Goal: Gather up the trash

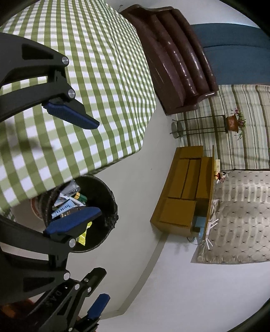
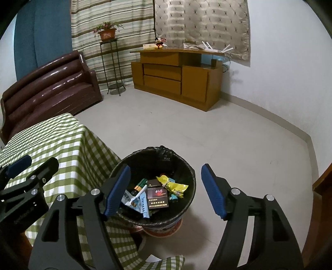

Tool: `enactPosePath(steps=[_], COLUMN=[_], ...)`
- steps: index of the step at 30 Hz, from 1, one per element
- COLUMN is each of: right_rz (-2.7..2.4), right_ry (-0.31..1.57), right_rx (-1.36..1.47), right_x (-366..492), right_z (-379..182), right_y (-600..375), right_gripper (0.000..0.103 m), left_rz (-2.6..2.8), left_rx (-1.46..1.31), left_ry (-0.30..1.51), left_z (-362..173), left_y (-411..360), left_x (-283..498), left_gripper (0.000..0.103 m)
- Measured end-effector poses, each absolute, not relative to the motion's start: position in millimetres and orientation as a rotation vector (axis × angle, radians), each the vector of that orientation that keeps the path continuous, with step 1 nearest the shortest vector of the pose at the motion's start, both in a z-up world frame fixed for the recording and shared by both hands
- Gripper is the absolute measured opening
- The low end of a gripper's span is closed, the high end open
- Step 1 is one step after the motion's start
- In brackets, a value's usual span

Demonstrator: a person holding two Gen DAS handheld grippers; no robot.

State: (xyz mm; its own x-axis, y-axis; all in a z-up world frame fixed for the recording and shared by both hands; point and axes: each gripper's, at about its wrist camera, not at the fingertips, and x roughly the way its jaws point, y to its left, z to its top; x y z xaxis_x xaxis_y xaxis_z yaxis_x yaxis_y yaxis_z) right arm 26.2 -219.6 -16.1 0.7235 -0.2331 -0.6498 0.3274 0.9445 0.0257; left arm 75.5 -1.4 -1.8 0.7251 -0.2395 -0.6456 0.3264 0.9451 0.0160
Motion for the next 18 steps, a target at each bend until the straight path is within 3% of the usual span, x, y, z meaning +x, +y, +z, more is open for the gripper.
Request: enactPosePath(steps=[18], right_rz=[-0.265], right_ry=[0.634], right_rx=[0.095], right_x=[-18.7], right_z=[16.2], right_y=[-189.6], right_gripper=[0.070], left_rz=[-0.241], left_rx=[0.088], left_ry=[0.628], left_z=[22.3], left_y=[47.1], left_x=[30.7], left_gripper=[0.079])
